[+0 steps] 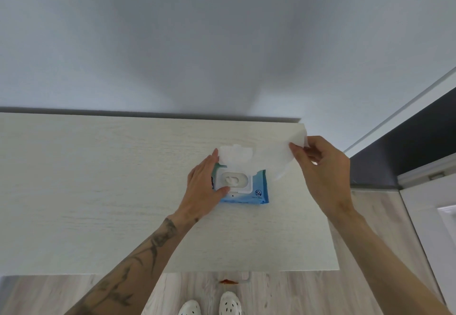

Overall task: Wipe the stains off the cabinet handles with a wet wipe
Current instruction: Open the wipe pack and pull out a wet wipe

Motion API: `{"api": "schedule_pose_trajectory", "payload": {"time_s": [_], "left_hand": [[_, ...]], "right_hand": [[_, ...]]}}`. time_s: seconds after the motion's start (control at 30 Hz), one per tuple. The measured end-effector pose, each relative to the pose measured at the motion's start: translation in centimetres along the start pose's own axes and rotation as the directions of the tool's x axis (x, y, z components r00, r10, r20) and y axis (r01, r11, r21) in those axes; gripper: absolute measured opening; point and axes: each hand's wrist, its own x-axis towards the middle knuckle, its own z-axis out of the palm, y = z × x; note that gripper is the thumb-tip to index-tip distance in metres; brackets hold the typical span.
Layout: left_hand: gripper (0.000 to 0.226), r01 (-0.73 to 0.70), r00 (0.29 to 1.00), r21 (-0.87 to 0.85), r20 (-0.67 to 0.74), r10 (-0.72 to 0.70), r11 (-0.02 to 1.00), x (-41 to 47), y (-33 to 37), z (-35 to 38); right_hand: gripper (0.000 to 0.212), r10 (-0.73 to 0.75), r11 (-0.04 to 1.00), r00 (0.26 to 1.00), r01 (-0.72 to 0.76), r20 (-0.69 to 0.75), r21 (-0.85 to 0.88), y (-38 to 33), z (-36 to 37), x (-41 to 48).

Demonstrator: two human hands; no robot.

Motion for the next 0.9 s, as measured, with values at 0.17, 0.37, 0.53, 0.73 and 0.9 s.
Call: {"api": "schedule_pose_trajectory", "payload": {"time_s": [0.17,0.37,0.53,0.73,0.9], "left_hand": [[0.072,-0.057,0.996,-0.033,-0.063,0.055,0.998,-1.6,0.6,0.0],[0.022,-0.112,0.984,-0.024,-0.143,0.107,0.993,-1.9,-0.1,1.2],[0.02,-0.088,0.972,-0.021,-0.219,0.081,0.996,-1.6,0.6,2.1],[0.026,-0.073,0.966,-0.021,-0.252,0.066,0.997,-1.9,0.4,3.0],[0.029,-0.096,0.964,0.038,-0.245,0.102,0.995,-2.5,0.1,3.7]], "right_hand": [[0.03,0.008,1.0,1.0,-0.008,-0.015,-0.028,0.2,-0.8,-0.1],[0.028,-0.007,0.999,0.999,0.006,-0.044,-0.041,-0.2,-2.2,-0.3],[0.026,-0.012,0.999,0.999,0.01,-0.04,-0.042,-0.2,-2.5,-0.4],[0.023,-0.01,1.0,1.0,0.009,-0.019,-0.025,0.2,-1.5,-0.9],[0.015,-0.008,1.0,1.0,0.008,0.022,0.021,-0.2,-1.2,-1.6]]}}
